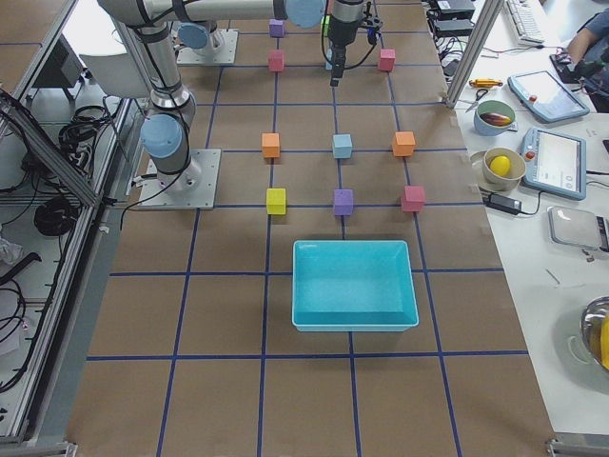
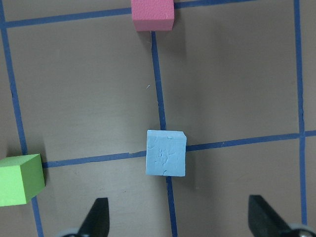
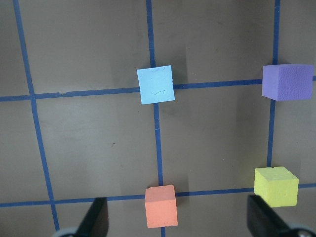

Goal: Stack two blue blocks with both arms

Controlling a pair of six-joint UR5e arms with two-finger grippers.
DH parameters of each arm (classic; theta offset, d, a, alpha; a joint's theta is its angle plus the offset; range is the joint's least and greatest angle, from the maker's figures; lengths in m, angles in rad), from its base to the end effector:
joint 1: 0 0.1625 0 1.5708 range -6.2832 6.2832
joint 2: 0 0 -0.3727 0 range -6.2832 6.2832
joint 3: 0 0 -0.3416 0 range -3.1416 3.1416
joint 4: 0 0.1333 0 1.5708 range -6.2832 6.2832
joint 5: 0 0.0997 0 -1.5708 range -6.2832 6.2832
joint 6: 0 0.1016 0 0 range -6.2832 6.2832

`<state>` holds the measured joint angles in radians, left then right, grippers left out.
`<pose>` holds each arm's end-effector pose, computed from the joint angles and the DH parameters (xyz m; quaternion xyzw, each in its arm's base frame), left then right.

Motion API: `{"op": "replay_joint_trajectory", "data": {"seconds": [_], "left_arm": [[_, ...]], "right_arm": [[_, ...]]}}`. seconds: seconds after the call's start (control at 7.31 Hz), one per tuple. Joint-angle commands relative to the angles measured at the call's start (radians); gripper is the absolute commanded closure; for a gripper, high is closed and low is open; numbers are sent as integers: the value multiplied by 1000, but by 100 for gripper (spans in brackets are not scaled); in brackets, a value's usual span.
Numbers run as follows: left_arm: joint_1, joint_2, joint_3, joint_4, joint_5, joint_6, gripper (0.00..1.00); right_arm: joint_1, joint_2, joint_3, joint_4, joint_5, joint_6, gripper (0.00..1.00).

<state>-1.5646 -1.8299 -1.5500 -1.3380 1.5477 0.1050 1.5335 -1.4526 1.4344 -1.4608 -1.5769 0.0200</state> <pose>-0.1324 -0.5274 0.3400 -0.0493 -0.9987 -0.0021 0.0117 0.1149 -0.4801 0.4285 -0.0285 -0.9985 -0.0459 0.0027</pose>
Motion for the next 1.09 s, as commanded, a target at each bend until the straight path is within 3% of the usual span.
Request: {"op": "replay_joint_trajectory", "data": {"seconds": [0.0,0.27,0.55,0.96], "left_arm": [[-2,-43,-30,13,-1,-4,0],[-3,-68,-106,147,-1,-2,0],[-2,-126,-194,293,-3,-1,0],[-3,-147,-280,353,-8,2,0]], "right_arm": [[-1,114,1,-97,-2,6,0],[-3,197,7,-122,11,2,0],[-1,241,105,-319,15,0,0],[-1,242,263,-527,17,1,0]]}}
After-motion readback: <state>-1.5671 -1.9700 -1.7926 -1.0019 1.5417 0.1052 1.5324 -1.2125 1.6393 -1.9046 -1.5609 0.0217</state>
